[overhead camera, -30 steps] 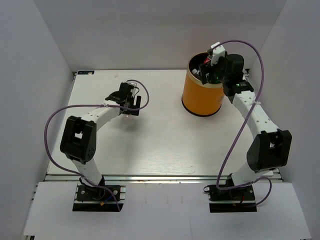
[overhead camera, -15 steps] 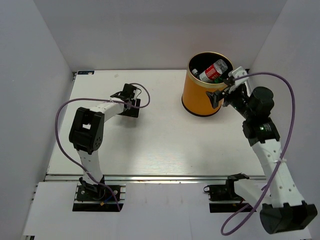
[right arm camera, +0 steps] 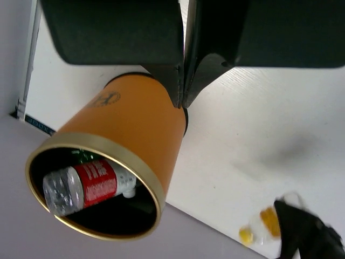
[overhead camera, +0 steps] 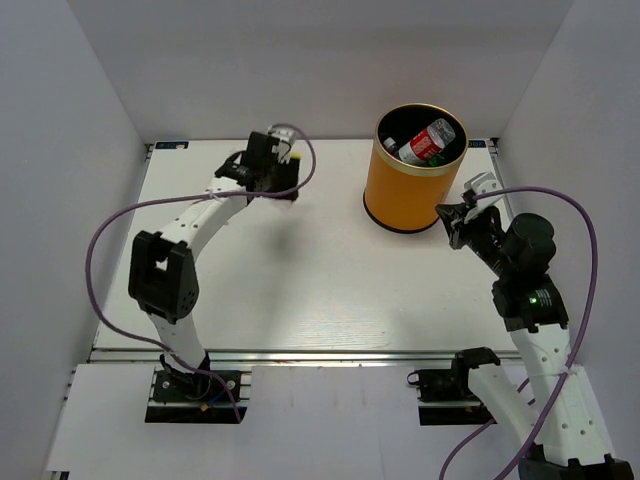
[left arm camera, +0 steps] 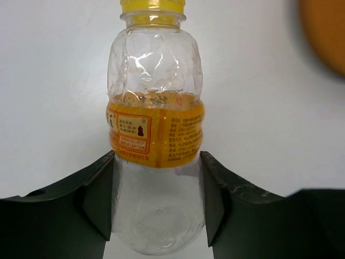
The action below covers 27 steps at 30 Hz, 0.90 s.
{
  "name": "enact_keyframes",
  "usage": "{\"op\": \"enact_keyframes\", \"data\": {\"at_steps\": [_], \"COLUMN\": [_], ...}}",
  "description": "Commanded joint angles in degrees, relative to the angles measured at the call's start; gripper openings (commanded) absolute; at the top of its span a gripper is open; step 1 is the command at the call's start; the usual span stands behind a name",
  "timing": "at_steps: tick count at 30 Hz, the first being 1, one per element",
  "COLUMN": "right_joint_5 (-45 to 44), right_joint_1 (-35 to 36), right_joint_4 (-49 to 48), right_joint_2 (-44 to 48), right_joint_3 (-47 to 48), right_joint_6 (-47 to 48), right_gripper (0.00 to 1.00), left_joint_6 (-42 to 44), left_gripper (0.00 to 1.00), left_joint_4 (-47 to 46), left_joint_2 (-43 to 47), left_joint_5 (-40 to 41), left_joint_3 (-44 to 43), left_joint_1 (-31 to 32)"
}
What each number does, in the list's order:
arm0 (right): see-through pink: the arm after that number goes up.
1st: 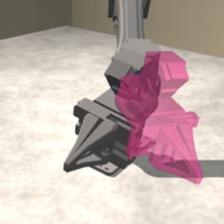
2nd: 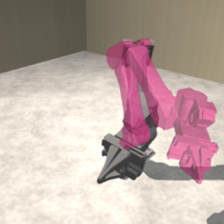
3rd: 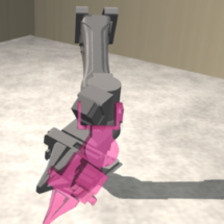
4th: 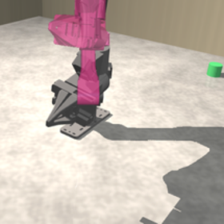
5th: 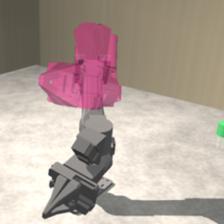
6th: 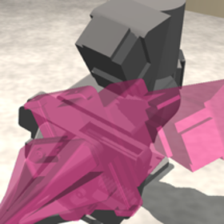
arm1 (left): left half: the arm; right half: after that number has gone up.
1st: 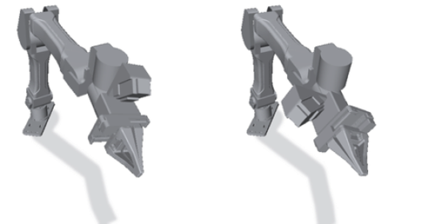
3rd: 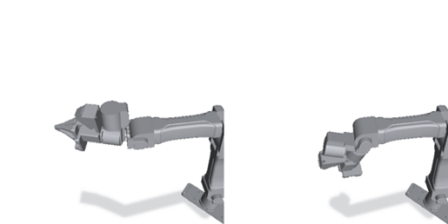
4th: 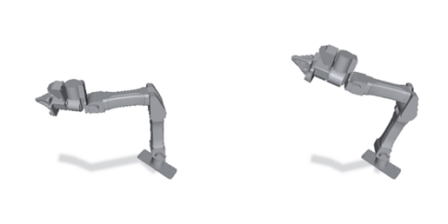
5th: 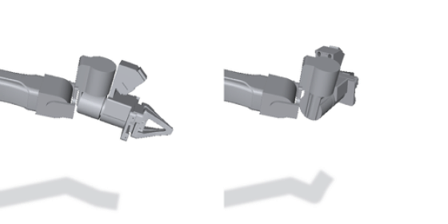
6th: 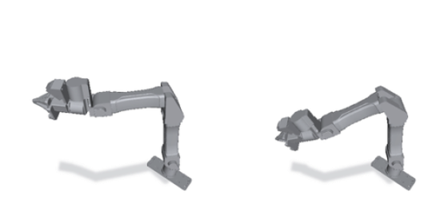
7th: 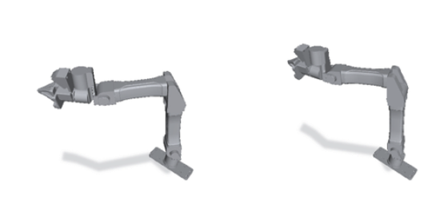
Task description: Put the plastic bottles in the bin
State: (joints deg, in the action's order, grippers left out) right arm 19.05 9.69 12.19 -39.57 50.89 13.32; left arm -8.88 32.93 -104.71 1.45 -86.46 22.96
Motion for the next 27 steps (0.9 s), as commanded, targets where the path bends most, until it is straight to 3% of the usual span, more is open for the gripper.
{"op": "enact_keyframes", "data": {"at_steps": [1, 7, 13, 22, 27], "right_joint_5": [-6.28, -8.59, -9.9, -14.04, -15.09], "right_joint_1": [-0.12, -0.38, -0.03, 0.59, 1.64], "right_joint_4": [2.84, 4.94, 5.83, 5.31, 5.04], "right_joint_2": [2.3, 5.38, 10.29, 12.59, 12.42], "right_joint_3": [-1.66, -5.1, -7.12, -9.84, -10.64], "right_joint_6": [-2.67, -7.08, -8.57, -8.31, -8.05], "right_gripper": [0.0, 0.0, 0.0, 0.0, 0.0], "left_joint_6": [-2.01, -8.07, -13.08, -19.76, -21.78], "left_gripper": [0.0, 0.0, 0.0, 0.0, 0.0], "left_joint_4": [-5.76, -20.26, -27.19, -37.4, -40.84], "left_joint_2": [9.07, 6.54, -5.76, -20.79, -23.87], "left_joint_5": [-15.38, -26.66, -27.73, -29.58, -28.96], "left_joint_3": [-9.59, -20.93, -35.78, -47.03, -47.05], "left_joint_1": [3.75, 6.39, 8.85, 11.22, 11.76]}}
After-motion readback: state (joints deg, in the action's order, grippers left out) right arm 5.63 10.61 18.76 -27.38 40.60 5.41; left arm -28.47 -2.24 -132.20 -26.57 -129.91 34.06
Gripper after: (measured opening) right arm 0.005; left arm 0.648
